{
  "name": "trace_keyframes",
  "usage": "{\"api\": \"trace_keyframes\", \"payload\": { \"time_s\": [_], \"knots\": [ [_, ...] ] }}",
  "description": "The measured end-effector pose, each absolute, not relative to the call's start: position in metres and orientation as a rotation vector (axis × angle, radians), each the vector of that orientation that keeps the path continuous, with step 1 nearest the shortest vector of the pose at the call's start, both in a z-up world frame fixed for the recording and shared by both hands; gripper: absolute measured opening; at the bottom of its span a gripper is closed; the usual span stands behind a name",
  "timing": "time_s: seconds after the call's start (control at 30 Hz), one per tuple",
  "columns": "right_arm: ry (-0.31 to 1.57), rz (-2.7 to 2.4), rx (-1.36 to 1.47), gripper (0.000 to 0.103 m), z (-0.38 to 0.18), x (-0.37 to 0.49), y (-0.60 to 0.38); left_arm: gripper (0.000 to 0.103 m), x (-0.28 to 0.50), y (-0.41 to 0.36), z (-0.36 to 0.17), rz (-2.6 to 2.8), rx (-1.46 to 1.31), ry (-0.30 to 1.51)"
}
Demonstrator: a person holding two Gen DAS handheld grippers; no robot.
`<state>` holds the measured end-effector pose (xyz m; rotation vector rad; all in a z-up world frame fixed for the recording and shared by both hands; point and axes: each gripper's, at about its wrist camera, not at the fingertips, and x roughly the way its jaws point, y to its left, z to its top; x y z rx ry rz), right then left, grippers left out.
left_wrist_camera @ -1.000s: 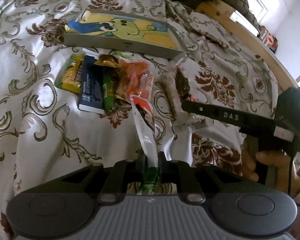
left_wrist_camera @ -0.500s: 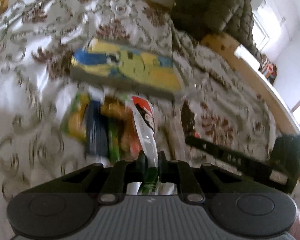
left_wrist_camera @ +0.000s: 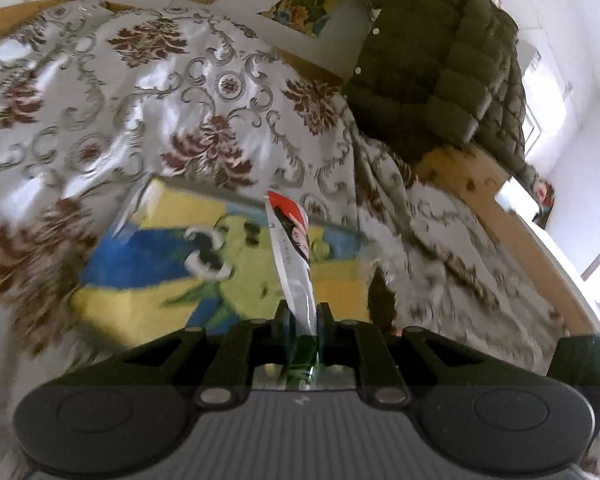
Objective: Organize snacks
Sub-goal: 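Lift the noodle packet with the left tool and carry it over the gray tray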
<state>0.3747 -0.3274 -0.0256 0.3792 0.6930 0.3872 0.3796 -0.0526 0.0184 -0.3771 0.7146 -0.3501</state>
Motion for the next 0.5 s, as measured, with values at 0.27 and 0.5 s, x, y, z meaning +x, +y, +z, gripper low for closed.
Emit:
{"api": "trace_keyframes", "payload": {
  "time_s": [0.27,0.5],
  "knots": [
    [0.720,0.297,0.405,0.006,-0.050,0.435,-0.346,0.015,0.460,-0.078,-0.030,-0.375,-0.415,0.735],
    [0.756,0.272,0.375,0.006,-0.065,0.449,-0.344,0.015,0.466,-0.081,-0.061,-0.367,-0.430,0.772]
  ]
}}
